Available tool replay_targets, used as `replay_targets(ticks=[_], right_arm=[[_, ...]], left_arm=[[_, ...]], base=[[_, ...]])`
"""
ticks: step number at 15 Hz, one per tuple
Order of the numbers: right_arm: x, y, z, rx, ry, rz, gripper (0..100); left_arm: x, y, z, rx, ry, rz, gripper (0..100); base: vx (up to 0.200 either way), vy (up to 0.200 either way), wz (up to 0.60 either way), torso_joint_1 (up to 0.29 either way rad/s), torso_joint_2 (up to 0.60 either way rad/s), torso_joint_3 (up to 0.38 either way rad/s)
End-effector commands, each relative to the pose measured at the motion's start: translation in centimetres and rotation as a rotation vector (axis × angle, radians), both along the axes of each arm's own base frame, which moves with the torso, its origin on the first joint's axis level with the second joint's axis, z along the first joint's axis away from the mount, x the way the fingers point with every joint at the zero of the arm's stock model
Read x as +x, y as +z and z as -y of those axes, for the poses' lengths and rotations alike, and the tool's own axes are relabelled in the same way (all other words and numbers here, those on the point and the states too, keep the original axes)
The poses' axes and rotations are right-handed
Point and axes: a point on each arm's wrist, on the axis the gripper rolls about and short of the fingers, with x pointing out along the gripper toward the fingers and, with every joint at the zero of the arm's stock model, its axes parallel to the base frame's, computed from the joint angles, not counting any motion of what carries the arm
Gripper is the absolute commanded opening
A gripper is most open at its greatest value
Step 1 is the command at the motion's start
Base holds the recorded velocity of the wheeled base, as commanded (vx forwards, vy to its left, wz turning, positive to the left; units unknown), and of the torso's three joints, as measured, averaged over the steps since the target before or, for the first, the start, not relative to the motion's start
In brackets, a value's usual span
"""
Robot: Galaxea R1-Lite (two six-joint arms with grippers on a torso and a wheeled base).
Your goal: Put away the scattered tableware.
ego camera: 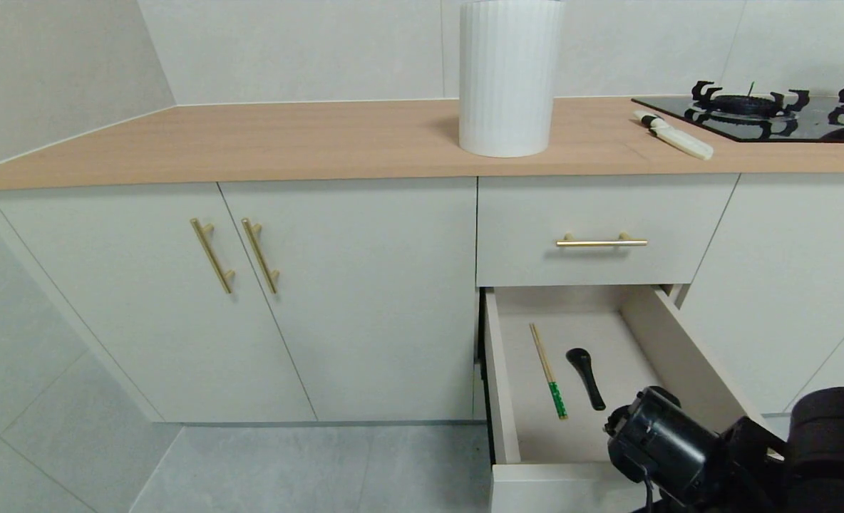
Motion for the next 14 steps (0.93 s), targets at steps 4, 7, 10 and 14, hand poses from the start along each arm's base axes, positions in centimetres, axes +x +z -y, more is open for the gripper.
replay_targets(ticks=[4,7,10,14], right_arm=[[2.4,-0.2,-0.9,0.033,-0.103,0.015,100],[3.6,0.1,-0.3,0.026,-0.166,0.056,100],[4.7,0.3,0.6,0.018,-0.221,0.076,100],[6.4,-0.2,1.3,-0.023,-0.292,0.118,100]], left_arm=[[0.0,0.0,0.0,0.000,0.001,0.000,100],[0.0,0.0,0.0,0.000,0.001,0.000,100],[0.0,0.0,0.0,0.000,0.001,0.000,100],[0.0,0.0,0.0,0.000,0.001,0.000,100]], base=[[0.000,0.000,0.00,0.000,0.00,0.000],[0.000,0.000,0.00,0.000,0.00,0.000],[0.000,0.000,0.00,0.000,0.00,0.000],[0.000,0.000,0.00,0.000,0.00,0.000]])
